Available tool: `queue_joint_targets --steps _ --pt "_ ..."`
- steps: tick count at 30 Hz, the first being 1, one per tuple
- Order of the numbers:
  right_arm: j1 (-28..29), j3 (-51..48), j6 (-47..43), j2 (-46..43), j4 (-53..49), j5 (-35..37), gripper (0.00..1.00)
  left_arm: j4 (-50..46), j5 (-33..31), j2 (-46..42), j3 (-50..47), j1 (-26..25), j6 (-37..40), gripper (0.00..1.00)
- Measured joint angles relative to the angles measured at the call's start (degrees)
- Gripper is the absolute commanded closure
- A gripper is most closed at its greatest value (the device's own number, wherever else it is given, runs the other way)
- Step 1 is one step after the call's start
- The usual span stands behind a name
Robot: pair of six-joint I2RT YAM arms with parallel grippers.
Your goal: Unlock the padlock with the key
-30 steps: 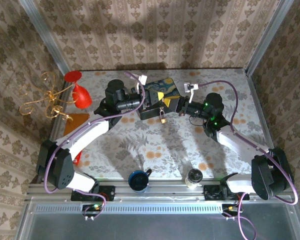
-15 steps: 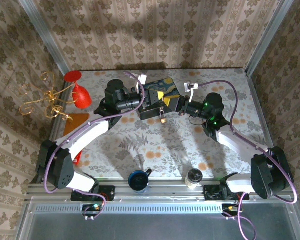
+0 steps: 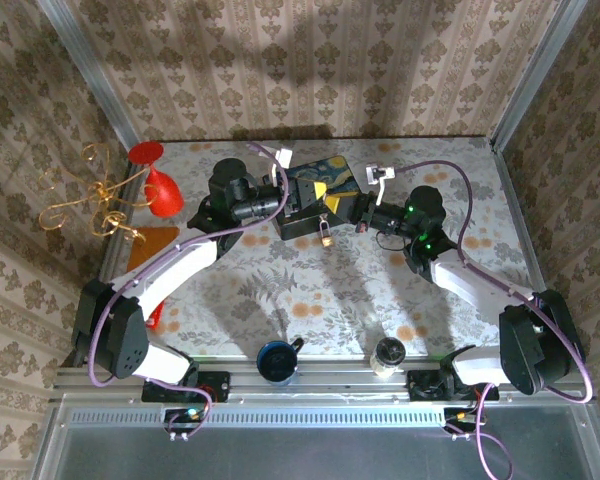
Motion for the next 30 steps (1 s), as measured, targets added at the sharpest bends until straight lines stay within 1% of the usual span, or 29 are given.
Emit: queue_joint_targets --steps 1,2,3,4,5,7,8,10,11,13,16,19,21,23,26,28,30 --pt "0.0 0.0 -0.02 0.0 0.0 0.0 1.0 0.02 0.0 0.0 0.0 0.0 0.0 1.0" --pt "0.0 0.0 -0.02 0.0 0.0 0.0 1.0 0.02 -0.04 0.0 0.0 0.0 0.0 0.96" --pt "0.0 0.0 -0.02 0.0 -0.02 0.02 1.0 0.02 -0.09 0.0 0.0 0.0 -0.04 0.83" --pt "0.0 0.02 -0.02 0.0 -0.09 0.09 1.0 0.02 -0.13 0.0 0.0 0.09 -0.09 0.66" --pt "0.0 0.04 -0.09 0.0 -0.33 0.22 1.0 0.07 -0.39 0.0 -0.04 0.15 -0.26 0.5" --pt "0.0 0.13 -0.37 0.0 -1.81 0.57 1.0 0.13 -1.7 -0.09 -0.33 0.35 -0.46 0.31" --pt "-0.04 0.17 -0.59 0.0 -2.93 0.96 1.0 0.02 -2.64 -0.26 -0.72 0.48 -0.52 0.25" --pt "-0.35 0.26 -0.85 0.0 -5.57 1.77 1.0 -1.05 -5.73 -1.16 -1.92 0.74 -0.15 0.2" --pt "-0.59 0.26 -0.98 0.0 -7.08 2.21 1.0 -1.97 -7.72 -1.86 -2.6 0.74 0.09 0.15" --pt "-1.09 0.26 -1.18 0.0 -9.99 3.3 1.0 -4.11 -12.26 -3.54 -3.76 0.59 1.11 0.13" --pt "-2.25 0.26 -1.51 -0.02 -14.71 5.42 1.0 -9.42 -21.29 -6.25 -4.31 -0.66 2.95 0.12" --pt "-3.41 -0.09 -2.1 -0.31 -19.04 7.8 1.0 -15.41 -31.58 -7.72 -3.98 -3.32 4.76 0.13" --pt "-4.24 -0.76 -2.29 -0.98 -22.05 9.55 1.0 -18.88 -37.33 -7.32 -3.39 -5.11 5.25 0.11" --pt "-5.18 -1.68 -2.47 -1.79 -24.94 11.1 1.0 -21.75 -42.49 -5.53 -2.82 -7.02 5.27 0.11" --pt "-6.62 -3.06 -2.67 -2.89 -28.96 13.03 1.0 -24.41 -47.34 -1.33 -1.7 -9.33 5.27 0.12" --pt "-7.54 -4.33 -2.95 -3.69 -30.71 13.62 1.0 -25.81 -49.99 1.57 -0.92 -10.88 5.25 0.14" --pt "-8.37 -5.64 -3.78 -4.55 -32.59 13.86 1.0 -27.36 -52.68 4.42 -0.07 -12.5 5.07 0.2"
